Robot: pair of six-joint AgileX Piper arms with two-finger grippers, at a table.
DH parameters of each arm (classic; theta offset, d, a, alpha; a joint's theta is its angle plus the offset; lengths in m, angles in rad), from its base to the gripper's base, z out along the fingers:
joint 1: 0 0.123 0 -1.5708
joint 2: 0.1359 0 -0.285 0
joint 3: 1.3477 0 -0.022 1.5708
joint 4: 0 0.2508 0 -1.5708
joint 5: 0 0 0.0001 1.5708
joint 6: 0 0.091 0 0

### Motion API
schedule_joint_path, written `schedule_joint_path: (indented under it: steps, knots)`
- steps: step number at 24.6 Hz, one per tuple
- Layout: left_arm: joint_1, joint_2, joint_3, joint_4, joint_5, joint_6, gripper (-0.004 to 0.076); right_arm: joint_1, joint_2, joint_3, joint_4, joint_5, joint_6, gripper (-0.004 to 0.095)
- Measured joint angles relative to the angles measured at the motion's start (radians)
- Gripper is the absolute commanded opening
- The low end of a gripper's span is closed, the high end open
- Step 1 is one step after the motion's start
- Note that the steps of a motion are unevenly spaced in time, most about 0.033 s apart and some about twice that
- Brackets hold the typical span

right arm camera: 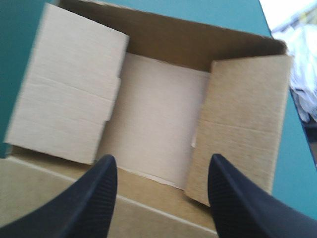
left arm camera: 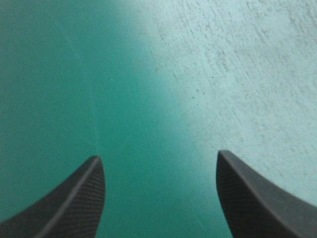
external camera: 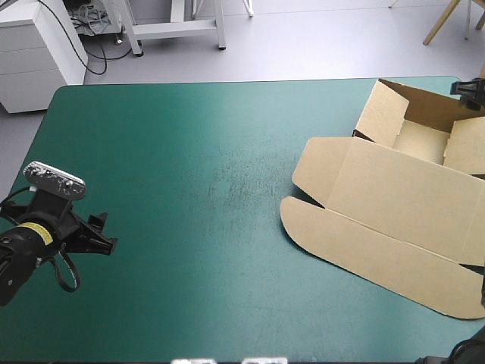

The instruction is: Fold the box

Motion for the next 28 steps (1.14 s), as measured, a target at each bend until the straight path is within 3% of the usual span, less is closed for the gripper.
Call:
schedule_joint_path:
  steps: [7, 9, 14, 20, 28]
  knots:
    - [0.000, 0.000, 0.000, 0.037, -0.040, -0.029, 0.0456, 0.237, -0.388, 0.141, 0.043, 0.003, -0.072, 0.0259]
    - [0.000, 0.000, 0.000, 0.033, -0.046, -0.034, 0.0456, 0.332, -0.583, 0.320, 0.045, -0.059, -0.081, 0.0200]
    - [0.000, 0.000, 0.000, 0.032, -0.055, -0.044, 0.0456, 0.407, -0.873, 0.681, 0.073, -0.186, -0.096, -0.0020]
    - [0.000, -0.002, 0.007, 0.024, -0.067, -0.044, 0.0456, 0.408, -1.072, 0.963, 0.098, -0.215, -0.144, -0.0018]
    - [0.000, -0.063, 0.124, -0.040, -0.120, -0.044, 0.0456, 0.408, -1.289, 1.167, 0.100, -0.264, -0.195, -0.0018]
